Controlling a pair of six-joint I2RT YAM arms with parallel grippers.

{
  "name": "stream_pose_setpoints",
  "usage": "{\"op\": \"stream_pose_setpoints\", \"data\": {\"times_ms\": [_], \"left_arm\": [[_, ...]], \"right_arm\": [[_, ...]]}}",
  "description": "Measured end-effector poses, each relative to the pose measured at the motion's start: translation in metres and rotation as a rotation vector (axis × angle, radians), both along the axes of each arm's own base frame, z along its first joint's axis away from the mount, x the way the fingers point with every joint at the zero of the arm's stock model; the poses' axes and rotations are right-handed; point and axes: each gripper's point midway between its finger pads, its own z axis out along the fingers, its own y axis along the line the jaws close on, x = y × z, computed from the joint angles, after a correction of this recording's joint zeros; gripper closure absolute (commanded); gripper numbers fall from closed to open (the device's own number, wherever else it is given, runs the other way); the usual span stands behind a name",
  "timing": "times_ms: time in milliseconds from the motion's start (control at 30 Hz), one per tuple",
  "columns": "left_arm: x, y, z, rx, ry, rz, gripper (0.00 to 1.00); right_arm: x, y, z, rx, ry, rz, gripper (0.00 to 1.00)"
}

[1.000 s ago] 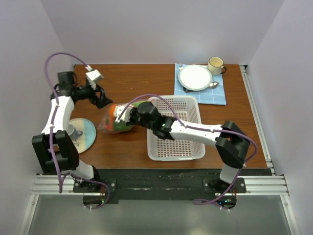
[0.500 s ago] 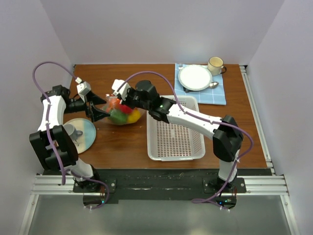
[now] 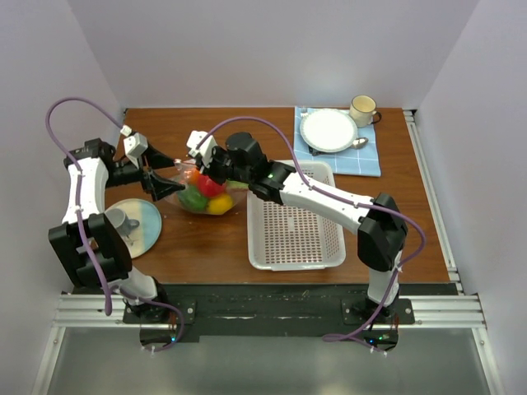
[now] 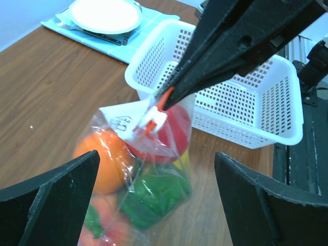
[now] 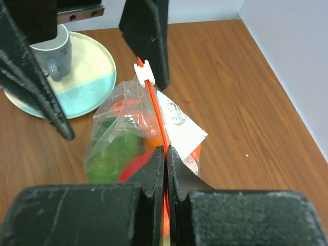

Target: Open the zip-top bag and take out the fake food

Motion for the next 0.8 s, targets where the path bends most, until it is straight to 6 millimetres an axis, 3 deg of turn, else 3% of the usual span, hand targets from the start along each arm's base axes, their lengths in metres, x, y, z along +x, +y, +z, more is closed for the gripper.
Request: {"op": "stream_pose_setpoints", "data": {"times_ms": [500,600,800], "left_arm": [[0.014,0.000,0.009,0.008,-0.043,-0.019,0.00],[0.016,-0.003,0.015,0.015,-0.066,-0.030,0.09],[0.016,-0.024,0.012,0.001,-0.050,-0.099,0.53]], "right_arm": [[-0.010,0.004,0.008,0.035,0.071,0.032,1.00],[-0.013,0.004,0.013,0.053,0.085,0.039,1.00],[-0.018,-0.002,0.030,0.093,0.101,0.039,1.00]]}}
